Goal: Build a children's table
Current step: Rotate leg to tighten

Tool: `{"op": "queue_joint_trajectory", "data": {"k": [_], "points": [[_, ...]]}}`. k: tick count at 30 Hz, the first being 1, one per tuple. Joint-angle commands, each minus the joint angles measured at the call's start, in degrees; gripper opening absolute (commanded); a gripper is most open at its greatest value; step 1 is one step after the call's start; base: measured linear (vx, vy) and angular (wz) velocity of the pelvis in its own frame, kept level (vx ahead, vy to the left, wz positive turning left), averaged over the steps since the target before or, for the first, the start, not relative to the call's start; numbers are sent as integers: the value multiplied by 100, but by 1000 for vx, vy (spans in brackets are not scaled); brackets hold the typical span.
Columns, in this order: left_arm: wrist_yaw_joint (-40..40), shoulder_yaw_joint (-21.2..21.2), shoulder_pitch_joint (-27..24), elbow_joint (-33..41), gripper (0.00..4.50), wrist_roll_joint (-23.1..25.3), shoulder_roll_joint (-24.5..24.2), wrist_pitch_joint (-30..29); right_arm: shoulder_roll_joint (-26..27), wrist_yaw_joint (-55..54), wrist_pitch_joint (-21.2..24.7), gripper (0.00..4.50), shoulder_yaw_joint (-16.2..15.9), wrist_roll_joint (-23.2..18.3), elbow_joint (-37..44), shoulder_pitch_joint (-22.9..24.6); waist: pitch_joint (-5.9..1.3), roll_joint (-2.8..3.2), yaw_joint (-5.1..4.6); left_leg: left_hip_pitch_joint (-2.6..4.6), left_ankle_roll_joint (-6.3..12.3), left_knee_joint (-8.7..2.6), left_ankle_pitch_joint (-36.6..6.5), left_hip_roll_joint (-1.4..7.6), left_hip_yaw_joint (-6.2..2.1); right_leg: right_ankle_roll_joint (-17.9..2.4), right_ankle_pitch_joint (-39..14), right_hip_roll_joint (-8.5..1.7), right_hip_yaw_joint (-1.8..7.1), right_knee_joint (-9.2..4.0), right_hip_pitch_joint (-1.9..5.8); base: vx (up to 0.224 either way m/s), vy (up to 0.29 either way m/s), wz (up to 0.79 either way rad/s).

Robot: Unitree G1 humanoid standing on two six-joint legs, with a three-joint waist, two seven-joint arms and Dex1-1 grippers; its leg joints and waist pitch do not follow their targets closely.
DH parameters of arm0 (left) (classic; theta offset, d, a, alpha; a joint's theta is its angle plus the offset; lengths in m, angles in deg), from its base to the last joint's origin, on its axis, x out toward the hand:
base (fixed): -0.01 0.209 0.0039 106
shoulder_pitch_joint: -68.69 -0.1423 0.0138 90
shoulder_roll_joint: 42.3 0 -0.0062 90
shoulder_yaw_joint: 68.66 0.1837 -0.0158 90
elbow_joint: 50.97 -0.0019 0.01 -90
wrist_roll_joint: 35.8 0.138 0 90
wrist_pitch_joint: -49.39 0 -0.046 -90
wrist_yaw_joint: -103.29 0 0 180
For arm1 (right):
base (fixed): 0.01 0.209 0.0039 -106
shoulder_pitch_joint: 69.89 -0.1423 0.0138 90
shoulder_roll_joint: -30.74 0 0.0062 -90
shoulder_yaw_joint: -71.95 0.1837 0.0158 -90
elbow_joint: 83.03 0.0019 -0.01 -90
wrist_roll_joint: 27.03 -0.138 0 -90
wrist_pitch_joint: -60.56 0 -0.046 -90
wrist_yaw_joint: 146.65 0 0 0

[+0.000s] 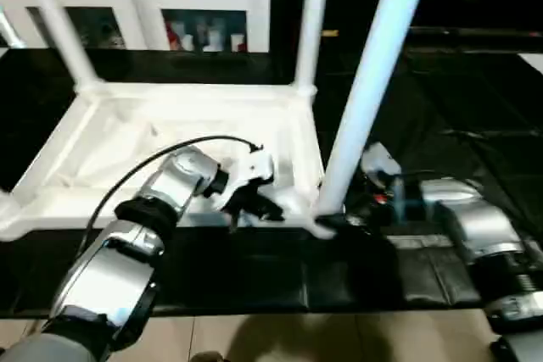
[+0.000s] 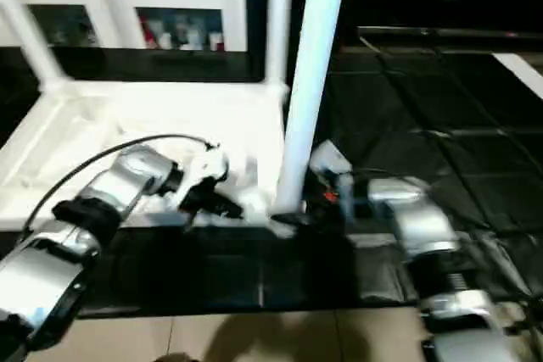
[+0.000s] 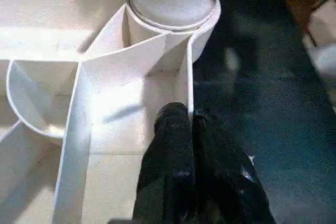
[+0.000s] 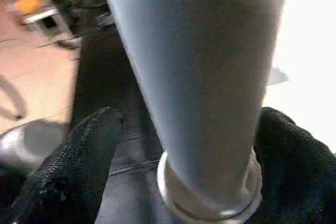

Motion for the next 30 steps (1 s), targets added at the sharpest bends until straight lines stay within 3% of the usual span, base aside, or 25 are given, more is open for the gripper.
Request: {"op": "queue_joint_trajectory", "data": {"k": [1,19,25,30], "points": [[412,169,47,250,0,-33,47,137,-67,236,35,372,-108,-42,71,-71,-428,-30,-24,28,471,-349,-707,188,-13,-1352,-884,-456,321,-357,373,0,0,0],[512,214,-17,358,0,-17,-20,179,-53,603,140,235,-227,-217,109,-57,-439,-34,-6,22,405,-347,-646,188,-19,-1257,-983,-447,316,-354,370,0,0,0],[70,60,36,225,0,-79,127,-60,106,367,412,220,-151,-367,330,78,-432,-40,2,19,420,-342,-604,177,-13,-1233,-973,-436,315,-361,372,0,0,0],[-584,-125,161,143,0,-127,369,-426,457,-636,460,214,-38,-136,338,150,-405,-56,-33,22,286,-360,-815,154,-18,-985,-1686,-444,302,-437,361,0,0,0]]}}
